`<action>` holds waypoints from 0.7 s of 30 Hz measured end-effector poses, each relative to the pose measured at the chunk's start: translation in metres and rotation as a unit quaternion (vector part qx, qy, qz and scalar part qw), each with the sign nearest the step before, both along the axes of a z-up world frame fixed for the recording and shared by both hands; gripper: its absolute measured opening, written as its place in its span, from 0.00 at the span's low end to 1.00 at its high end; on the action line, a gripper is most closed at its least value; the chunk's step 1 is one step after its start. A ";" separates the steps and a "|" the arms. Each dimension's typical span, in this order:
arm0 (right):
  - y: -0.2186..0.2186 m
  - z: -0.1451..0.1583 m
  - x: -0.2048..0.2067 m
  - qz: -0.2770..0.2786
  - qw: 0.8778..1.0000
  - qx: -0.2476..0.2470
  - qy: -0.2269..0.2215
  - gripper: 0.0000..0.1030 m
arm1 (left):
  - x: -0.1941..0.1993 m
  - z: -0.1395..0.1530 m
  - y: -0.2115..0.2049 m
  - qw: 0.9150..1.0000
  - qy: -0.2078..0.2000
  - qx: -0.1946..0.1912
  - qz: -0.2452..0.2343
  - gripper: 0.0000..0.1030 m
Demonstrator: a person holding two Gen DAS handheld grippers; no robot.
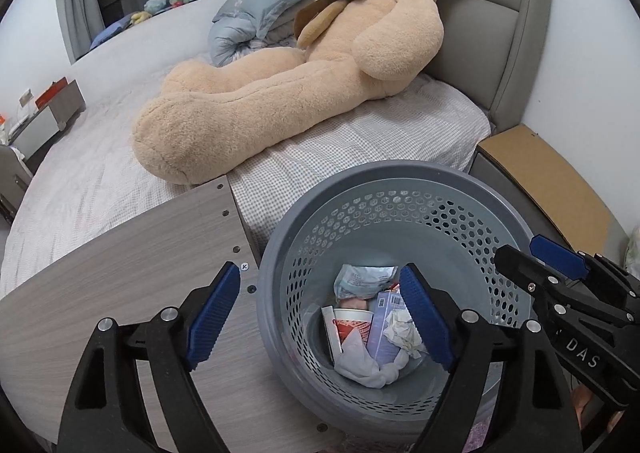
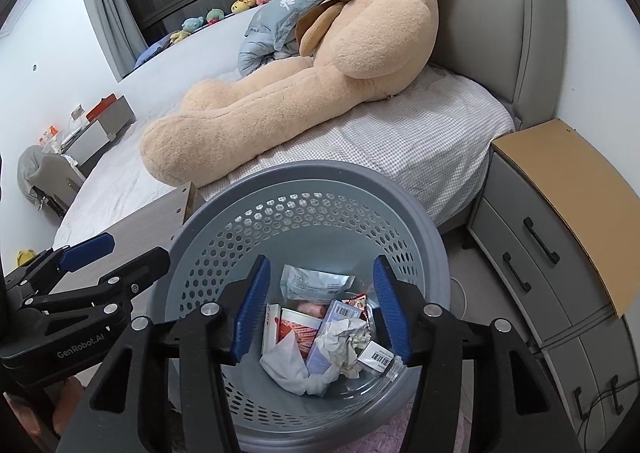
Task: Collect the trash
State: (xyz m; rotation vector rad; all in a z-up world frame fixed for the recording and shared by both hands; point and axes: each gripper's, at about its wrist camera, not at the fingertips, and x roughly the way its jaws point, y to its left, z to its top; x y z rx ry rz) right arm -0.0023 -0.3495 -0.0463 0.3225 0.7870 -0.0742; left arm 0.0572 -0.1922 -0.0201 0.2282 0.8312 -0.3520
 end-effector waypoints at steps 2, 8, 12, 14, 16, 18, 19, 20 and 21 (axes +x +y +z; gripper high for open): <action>0.001 0.001 -0.001 -0.001 1.000 0.001 -0.002 0.55 | 0.000 0.002 0.002 1.000 -0.002 -0.001 0.002 0.80; 0.003 0.003 -0.005 -0.003 1.000 -0.001 -0.002 0.59 | -0.003 0.007 0.006 1.000 -0.009 -0.004 0.007 0.85; 0.003 0.005 -0.008 -0.005 1.000 -0.002 -0.004 0.62 | -0.006 0.009 0.008 1.000 -0.012 -0.007 0.010 0.89; 0.002 0.005 -0.009 -0.006 1.000 -0.002 -0.005 0.63 | -0.007 0.011 0.009 1.000 -0.013 -0.008 0.012 0.90; 0.002 0.007 -0.010 -0.007 1.000 -0.002 -0.007 0.64 | -0.007 0.012 0.011 1.000 -0.012 -0.010 0.012 0.91; 0.003 0.009 -0.011 -0.007 1.000 -0.003 -0.008 0.65 | -0.008 0.013 0.012 1.000 -0.013 -0.012 0.013 0.93; 0.003 0.009 -0.011 -0.007 1.000 -0.004 -0.009 0.66 | -0.009 0.013 0.013 1.000 -0.013 -0.012 0.014 0.93; 0.003 0.009 -0.012 -0.008 1.000 -0.004 -0.010 0.66 | -0.010 0.013 0.013 1.000 -0.014 -0.012 0.014 0.93; 0.003 0.010 -0.012 -0.008 1.000 -0.004 -0.010 0.66 | -0.010 0.014 0.014 1.000 -0.014 -0.012 0.014 0.93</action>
